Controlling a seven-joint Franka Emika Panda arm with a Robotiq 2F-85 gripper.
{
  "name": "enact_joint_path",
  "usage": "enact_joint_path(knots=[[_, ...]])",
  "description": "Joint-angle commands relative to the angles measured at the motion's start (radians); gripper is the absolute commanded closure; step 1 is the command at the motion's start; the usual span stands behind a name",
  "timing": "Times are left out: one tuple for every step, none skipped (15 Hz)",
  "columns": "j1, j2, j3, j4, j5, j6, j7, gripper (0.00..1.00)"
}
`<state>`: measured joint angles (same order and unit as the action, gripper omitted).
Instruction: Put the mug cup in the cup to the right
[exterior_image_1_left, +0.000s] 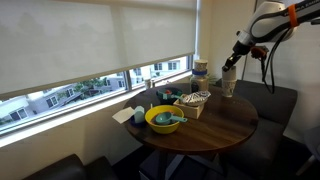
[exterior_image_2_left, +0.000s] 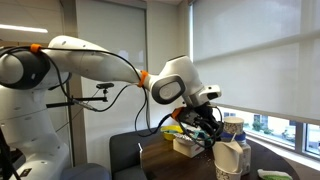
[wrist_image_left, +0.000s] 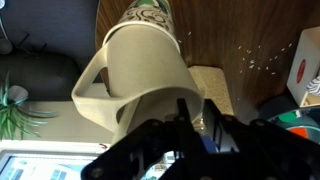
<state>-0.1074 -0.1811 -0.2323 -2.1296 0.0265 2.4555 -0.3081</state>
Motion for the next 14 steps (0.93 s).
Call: enact_joint_path(knots=[[-0.009,-0.016,0.030,0.010,-0.024,-0.021,0.039,0.45],[-0.009,-0.020,0.036,0.010,-0.027,-0.017,0.041,0.38],[-0.009,-0.023,0.040,0.011,-0.030,-0.015,0.043,0.31],[-0.009,-0.029,0.045,0.012,-0.034,-0.014,0.048,0.24],[-0.007,-0.035,0.048,0.014,-0.029,-0.011,0.048,0.16],[0.001,-0.050,0.050,0.013,-0.011,-0.012,0.038,0.10],[0.014,-0.074,0.054,0.007,0.014,-0.012,0.023,0.04],[0.029,-0.092,0.054,0.006,0.044,-0.009,0.003,0.00],[0.062,-0.126,0.047,-0.011,0.119,-0.009,-0.045,0.00],[0.092,-0.151,0.041,-0.018,0.177,-0.005,-0.089,0.00],[0.119,-0.188,0.042,-0.033,0.218,-0.014,-0.114,0.00],[0.149,-0.211,0.038,-0.040,0.264,-0.021,-0.145,0.00],[0.107,-0.136,0.047,0.007,0.183,-0.007,-0.083,0.00],[0.130,-0.161,0.046,0.000,0.211,-0.013,-0.099,0.00]])
